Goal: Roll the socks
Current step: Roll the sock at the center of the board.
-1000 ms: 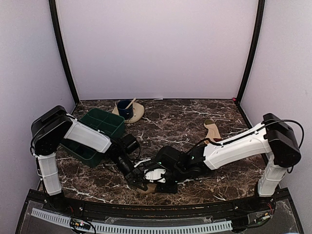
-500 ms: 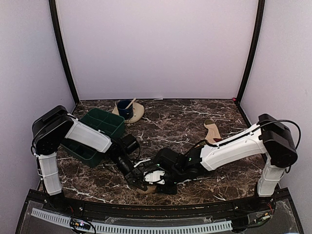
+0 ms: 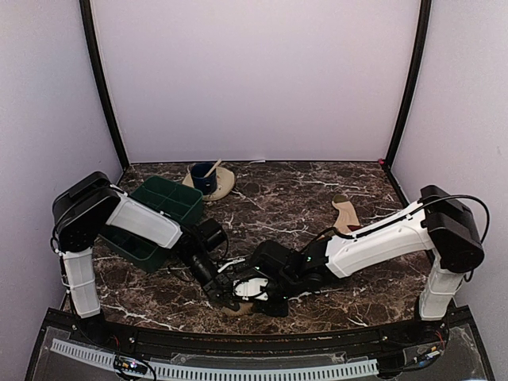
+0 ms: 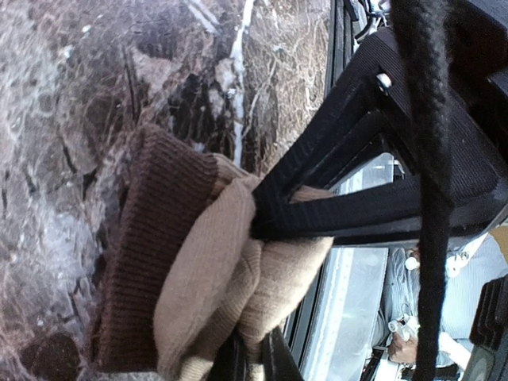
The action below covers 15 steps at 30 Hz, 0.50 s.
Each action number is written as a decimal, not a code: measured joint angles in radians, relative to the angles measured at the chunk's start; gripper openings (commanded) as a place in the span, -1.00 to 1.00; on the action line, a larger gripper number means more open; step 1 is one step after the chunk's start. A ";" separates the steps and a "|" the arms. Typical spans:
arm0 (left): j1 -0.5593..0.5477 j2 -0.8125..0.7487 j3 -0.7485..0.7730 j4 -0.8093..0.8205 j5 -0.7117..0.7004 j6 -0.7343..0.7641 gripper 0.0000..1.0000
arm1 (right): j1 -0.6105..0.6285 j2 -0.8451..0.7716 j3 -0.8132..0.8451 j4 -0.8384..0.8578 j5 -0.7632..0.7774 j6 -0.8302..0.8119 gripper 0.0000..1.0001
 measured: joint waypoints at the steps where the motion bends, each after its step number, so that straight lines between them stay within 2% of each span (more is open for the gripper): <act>1: 0.000 -0.002 0.000 0.000 -0.003 -0.006 -0.80 | 0.000 0.002 0.002 -0.001 -0.002 0.002 -0.95; 9: 0.006 -0.094 -0.055 0.035 -0.119 -0.068 -0.47 | -0.022 0.014 0.007 0.018 -0.058 0.027 -0.99; 15: 0.008 -0.179 -0.116 0.076 -0.209 -0.118 -0.41 | -0.062 0.025 0.007 0.037 -0.129 0.055 -1.00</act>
